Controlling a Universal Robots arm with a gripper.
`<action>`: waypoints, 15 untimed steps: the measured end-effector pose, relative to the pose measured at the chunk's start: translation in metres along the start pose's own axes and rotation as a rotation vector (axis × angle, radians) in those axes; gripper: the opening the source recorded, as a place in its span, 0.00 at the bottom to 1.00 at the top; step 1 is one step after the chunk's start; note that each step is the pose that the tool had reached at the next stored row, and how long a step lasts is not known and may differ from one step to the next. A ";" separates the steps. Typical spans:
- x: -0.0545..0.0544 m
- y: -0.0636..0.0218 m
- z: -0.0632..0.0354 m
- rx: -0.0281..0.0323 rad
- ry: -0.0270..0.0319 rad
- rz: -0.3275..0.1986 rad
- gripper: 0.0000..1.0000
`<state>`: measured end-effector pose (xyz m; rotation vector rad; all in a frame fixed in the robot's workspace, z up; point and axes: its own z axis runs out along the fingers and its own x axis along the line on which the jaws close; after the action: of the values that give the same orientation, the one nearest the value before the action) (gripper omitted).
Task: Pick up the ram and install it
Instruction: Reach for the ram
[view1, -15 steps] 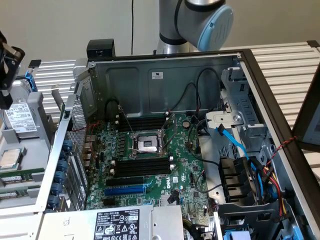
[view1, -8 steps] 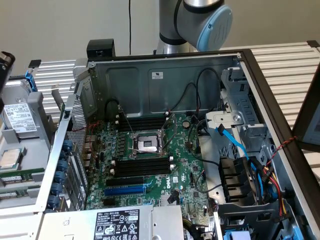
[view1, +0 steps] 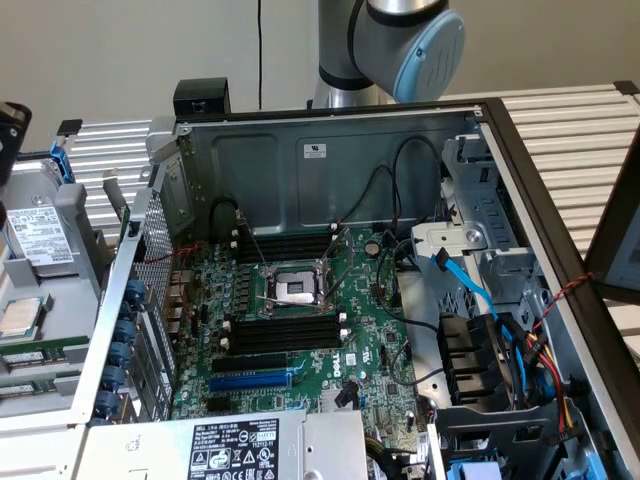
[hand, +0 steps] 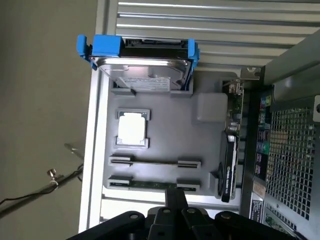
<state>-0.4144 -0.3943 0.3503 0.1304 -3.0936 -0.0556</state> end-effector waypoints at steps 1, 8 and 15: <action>0.000 0.0000 0.0002 0.0008 0.0007 -0.018 0.10; 0.000 -0.0001 0.0021 0.0064 0.0056 -0.145 0.10; 0.000 -0.0002 0.0048 0.0119 0.0104 -0.271 0.10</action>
<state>-0.4144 -0.3943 0.3455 0.5475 -3.0430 -0.0454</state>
